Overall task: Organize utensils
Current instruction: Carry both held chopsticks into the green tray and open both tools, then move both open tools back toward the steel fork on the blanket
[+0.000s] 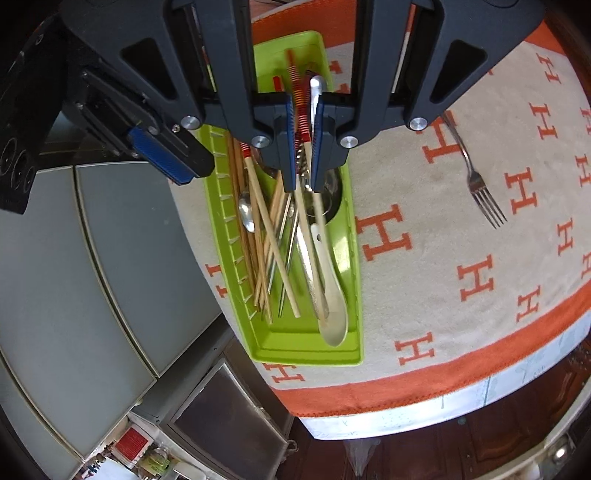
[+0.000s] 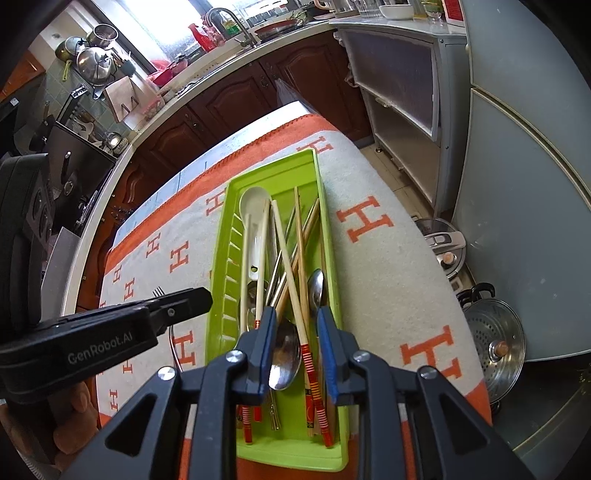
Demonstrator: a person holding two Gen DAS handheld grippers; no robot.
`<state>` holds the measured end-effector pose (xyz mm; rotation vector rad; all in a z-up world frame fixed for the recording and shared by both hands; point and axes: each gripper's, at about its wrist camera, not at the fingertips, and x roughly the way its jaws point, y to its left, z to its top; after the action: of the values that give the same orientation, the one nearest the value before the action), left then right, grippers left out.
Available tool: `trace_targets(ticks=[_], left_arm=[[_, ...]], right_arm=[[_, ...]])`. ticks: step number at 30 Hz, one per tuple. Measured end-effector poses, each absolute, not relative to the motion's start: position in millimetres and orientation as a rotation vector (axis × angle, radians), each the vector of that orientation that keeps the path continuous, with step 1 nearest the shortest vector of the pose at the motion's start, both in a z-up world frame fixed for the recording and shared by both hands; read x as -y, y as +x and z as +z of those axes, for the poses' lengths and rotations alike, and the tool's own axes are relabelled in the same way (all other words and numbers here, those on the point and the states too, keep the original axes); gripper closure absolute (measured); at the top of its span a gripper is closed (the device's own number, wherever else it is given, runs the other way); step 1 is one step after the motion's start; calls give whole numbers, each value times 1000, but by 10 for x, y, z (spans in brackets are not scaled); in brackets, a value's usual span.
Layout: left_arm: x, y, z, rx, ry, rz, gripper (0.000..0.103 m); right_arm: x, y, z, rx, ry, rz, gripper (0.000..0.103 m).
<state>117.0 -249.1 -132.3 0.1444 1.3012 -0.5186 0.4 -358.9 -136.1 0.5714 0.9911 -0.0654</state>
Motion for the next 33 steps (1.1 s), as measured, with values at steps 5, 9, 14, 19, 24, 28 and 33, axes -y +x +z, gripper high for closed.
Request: trace_targets(ticks=[5, 9, 14, 19, 24, 28, 33], left_arm=[[2346, 1151, -1275, -1273, 173, -495, 94], [2135, 1116, -1209, -1237, 186, -464, 77], [1822, 1072, -1122, -1191, 184, -421, 69], [1420, 1036, -1047, -1154, 158, -362, 69], [987, 987, -1021, -1112, 134, -285, 68], [656, 954, -1083, -1100, 115, -227, 68], [309, 939, -1239, -1099, 110, -159, 68]], right_arm=[[3489, 35, -1354, -997, 545, -45, 80], [3359, 52, -1310, -997, 520, -17, 80], [3146, 65, -1225, -992, 484, 34, 80], [2840, 102, -1126, -987, 429, 96, 80], [2535, 176, -1110, -1010, 379, 145, 80], [2268, 245, -1125, -1029, 323, 177, 80], [2023, 334, -1179, -1053, 283, 212, 80]])
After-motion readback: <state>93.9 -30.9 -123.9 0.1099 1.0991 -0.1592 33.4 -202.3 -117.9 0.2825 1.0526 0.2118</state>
